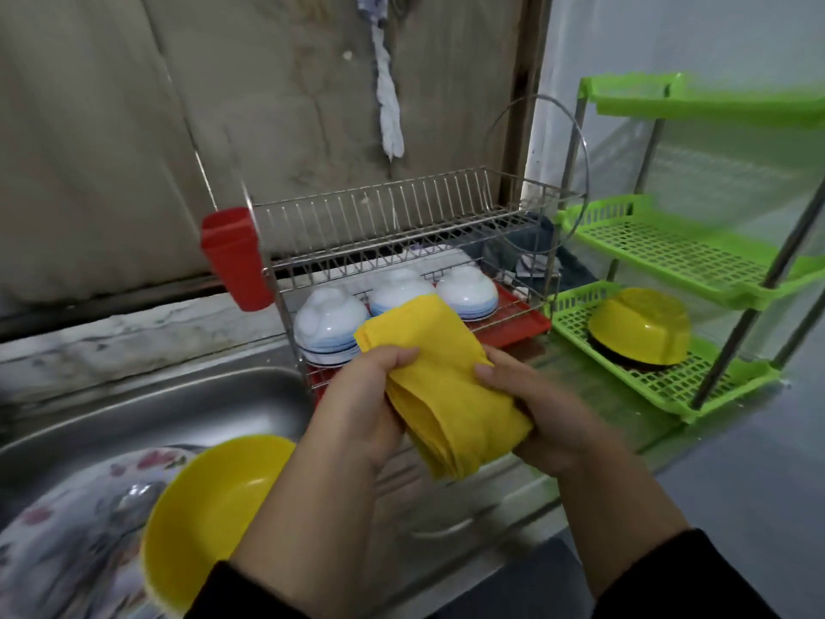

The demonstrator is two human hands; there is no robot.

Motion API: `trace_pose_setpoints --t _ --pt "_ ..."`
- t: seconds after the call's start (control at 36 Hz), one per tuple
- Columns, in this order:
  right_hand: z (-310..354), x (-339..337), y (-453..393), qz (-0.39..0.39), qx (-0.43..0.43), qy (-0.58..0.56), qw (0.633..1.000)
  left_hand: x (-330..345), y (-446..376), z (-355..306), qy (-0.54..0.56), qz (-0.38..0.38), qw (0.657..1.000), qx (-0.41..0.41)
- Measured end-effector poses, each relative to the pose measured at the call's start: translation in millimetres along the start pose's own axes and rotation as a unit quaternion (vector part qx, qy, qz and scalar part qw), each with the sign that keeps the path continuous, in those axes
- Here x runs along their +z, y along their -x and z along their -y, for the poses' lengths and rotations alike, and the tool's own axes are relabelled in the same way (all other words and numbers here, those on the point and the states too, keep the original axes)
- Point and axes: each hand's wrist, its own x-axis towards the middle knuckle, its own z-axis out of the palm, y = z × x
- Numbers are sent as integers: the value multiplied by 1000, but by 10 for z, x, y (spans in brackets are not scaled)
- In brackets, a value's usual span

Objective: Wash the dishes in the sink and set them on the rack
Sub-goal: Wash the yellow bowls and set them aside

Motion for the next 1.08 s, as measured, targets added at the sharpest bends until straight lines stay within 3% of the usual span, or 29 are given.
trace_pose_setpoints --t 0.11,0.22,0.53,0.69,0.78,0.92,1.08 --pt "-168 367 -41 85 28 -63 994 -293 259 -109 -8 -23 1000 19" --pt "-322 798 -61 117 39 -54 991 -608 481 -192 -24 -54 998 30" --pt "-724 1469 -59 -42 72 -82 993 -1422 850 -366 -112 -140 972 155" --pt "-875 1582 -109 -120 44 42 991 -1821 972 -222 -256 -260 908 203" --pt "-961 1595 -137 -151 28 113 982 -2021 933 -103 -359 -308 864 171" --pt "-1070 1651 -153 -177 25 193 965 -2085 914 25 -481 -302 819 78" --pt "-1154 1665 -162 -202 3 278 939 -2099 946 109 -542 -279 790 59"
